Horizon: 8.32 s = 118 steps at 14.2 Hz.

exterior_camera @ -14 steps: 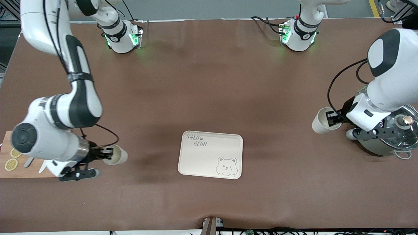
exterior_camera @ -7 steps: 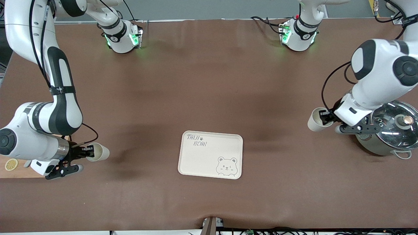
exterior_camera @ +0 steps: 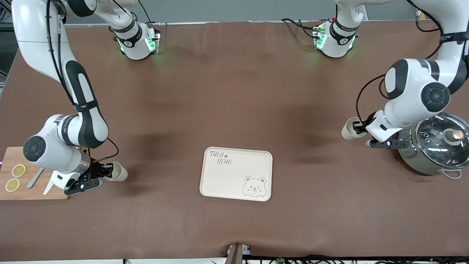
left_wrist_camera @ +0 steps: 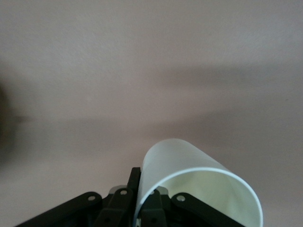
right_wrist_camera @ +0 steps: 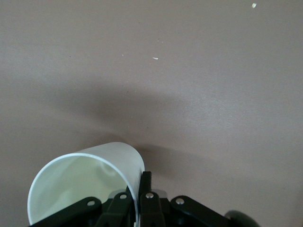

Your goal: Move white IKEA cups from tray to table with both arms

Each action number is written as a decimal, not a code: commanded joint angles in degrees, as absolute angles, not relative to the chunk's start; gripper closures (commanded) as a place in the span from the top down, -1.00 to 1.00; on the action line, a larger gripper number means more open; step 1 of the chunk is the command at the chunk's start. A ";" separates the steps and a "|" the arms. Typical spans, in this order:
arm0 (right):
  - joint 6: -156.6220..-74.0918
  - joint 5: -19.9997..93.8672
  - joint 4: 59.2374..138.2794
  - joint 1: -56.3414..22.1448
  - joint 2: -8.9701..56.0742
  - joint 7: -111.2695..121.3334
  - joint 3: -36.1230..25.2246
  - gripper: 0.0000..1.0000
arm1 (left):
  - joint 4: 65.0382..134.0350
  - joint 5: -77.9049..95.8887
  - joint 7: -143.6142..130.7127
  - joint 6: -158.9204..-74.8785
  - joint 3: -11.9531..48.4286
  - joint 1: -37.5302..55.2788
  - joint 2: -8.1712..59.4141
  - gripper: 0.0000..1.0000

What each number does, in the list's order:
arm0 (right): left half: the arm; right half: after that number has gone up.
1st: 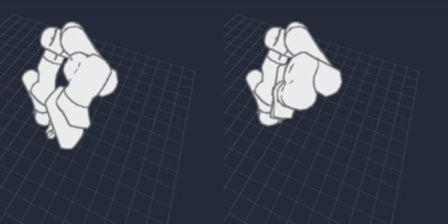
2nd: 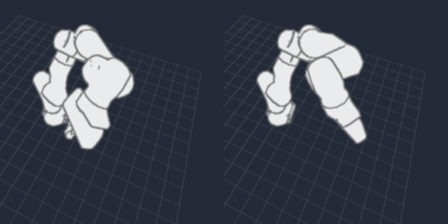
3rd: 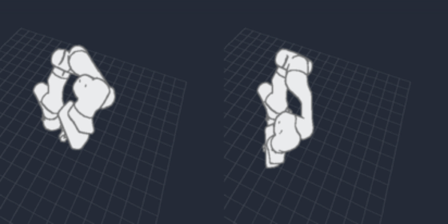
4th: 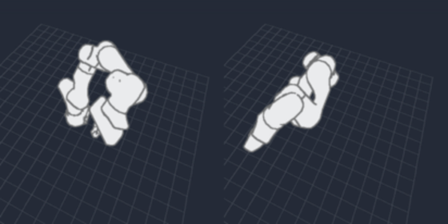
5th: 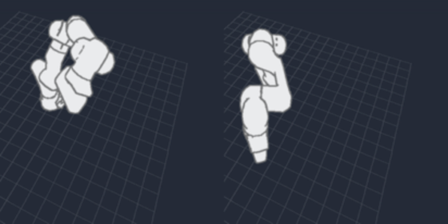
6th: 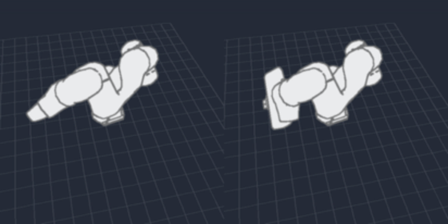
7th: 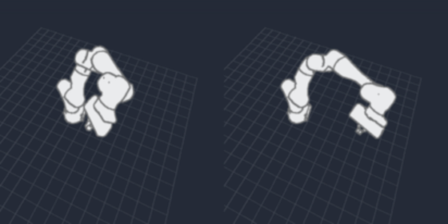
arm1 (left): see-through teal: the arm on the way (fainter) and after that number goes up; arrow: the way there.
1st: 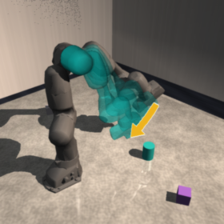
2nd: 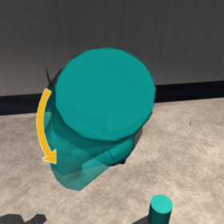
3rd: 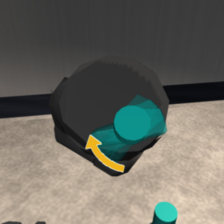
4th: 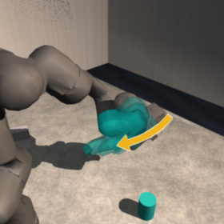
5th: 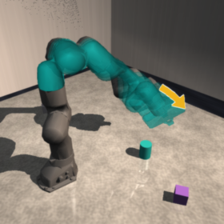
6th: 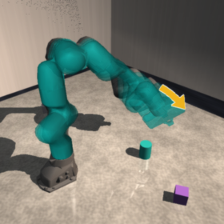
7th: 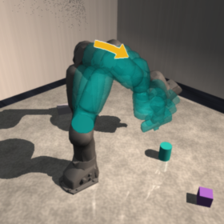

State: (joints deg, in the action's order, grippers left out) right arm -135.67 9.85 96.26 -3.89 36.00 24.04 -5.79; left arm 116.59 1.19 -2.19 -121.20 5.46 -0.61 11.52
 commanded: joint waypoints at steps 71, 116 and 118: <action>-94.75 0.09 92.21 -6.42 -2.55 9.58 -14.94 1.00 | 87.38 -0.87 -8.00 -101.09 6.50 2.37 15.82 1.00; -92.55 1.23 90.97 -5.71 -2.73 3.43 -14.94 1.00 | 80.24 -3.78 -2.02 -89.65 4.57 4.31 7.82 1.00; -92.46 1.23 90.97 -5.71 -2.81 3.43 -14.94 1.00 | 80.24 -3.78 -1.85 -89.65 4.57 4.31 7.82 1.00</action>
